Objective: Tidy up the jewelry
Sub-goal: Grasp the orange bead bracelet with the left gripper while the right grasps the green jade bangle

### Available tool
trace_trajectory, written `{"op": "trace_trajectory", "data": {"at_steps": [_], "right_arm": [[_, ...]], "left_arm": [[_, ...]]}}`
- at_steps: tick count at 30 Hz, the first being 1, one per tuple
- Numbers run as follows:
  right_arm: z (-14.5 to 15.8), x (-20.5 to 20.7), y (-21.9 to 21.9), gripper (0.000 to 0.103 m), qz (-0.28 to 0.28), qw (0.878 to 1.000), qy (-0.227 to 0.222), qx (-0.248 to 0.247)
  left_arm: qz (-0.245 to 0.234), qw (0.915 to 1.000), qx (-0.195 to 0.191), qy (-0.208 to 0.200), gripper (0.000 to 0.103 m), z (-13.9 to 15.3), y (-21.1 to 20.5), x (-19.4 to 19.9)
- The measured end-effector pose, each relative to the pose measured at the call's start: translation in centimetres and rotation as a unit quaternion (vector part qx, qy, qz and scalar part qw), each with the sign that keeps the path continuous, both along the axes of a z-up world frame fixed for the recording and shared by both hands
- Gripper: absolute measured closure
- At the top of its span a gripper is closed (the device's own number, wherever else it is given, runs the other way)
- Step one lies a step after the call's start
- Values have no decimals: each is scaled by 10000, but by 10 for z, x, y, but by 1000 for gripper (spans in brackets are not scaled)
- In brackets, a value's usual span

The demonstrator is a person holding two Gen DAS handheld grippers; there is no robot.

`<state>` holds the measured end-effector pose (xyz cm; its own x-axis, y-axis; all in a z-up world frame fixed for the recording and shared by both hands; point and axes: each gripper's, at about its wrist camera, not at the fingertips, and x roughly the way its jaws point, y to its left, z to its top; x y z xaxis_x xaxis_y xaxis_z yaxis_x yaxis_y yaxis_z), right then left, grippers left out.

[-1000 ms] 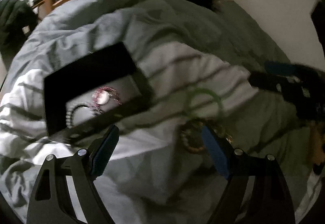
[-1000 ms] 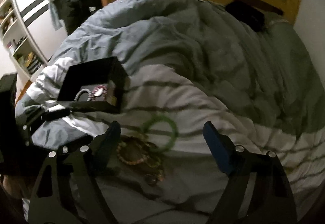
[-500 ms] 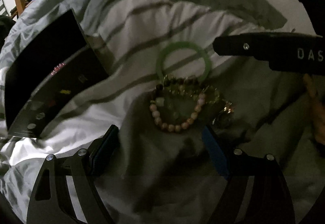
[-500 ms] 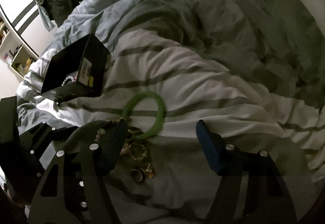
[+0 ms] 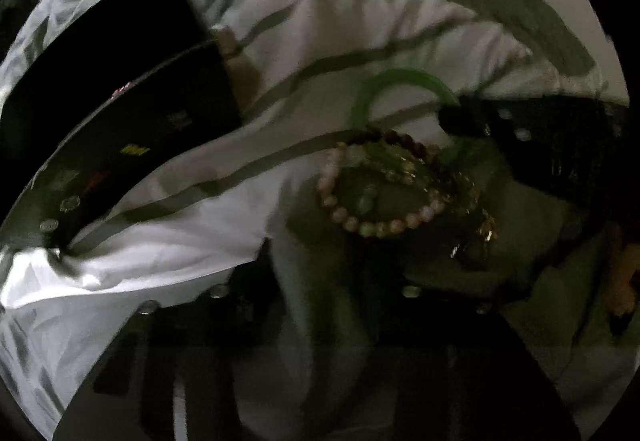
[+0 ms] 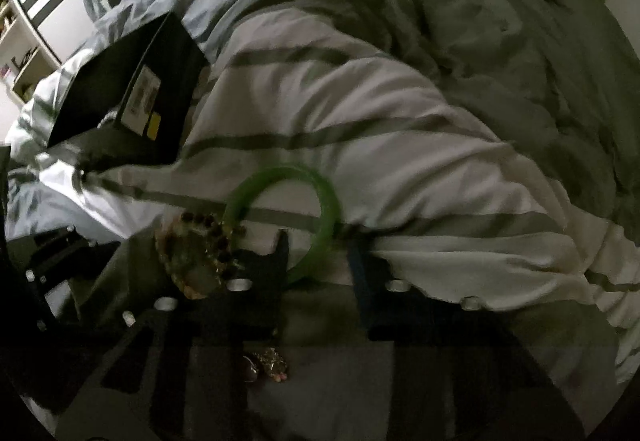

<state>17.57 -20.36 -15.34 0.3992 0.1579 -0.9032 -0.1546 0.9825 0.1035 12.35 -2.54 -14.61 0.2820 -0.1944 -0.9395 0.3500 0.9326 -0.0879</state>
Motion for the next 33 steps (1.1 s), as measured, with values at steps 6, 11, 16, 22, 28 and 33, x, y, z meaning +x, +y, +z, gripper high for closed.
{"op": "trace_trajectory", "data": {"at_steps": [6, 11, 16, 22, 28, 33], "right_arm": [[4, -1, -9, 87, -138, 9995, -50, 283], [-3, 3, -17, 73, -368, 9983, 157, 434], [-3, 3, -12, 50, -285, 9986, 81, 445], [-11, 14, -8, 84, -401, 9991, 50, 143], [-8, 13, -12, 92, -436, 9987, -77, 249], [5, 6, -20, 92, -454, 9967, -336, 588]], "left_arm": [[239, 9986, -439, 174, 77, 4, 17, 5], [260, 9985, -470, 116, 55, 7, 17, 6], [420, 9984, -371, -73, 36, 8, 11, 22], [444, 9989, -114, 49, 58, -8, -5, 45], [612, 9978, -265, 44, 94, 1, 4, 47], [643, 9957, -669, -11, 95, 21, 17, 39]]}}
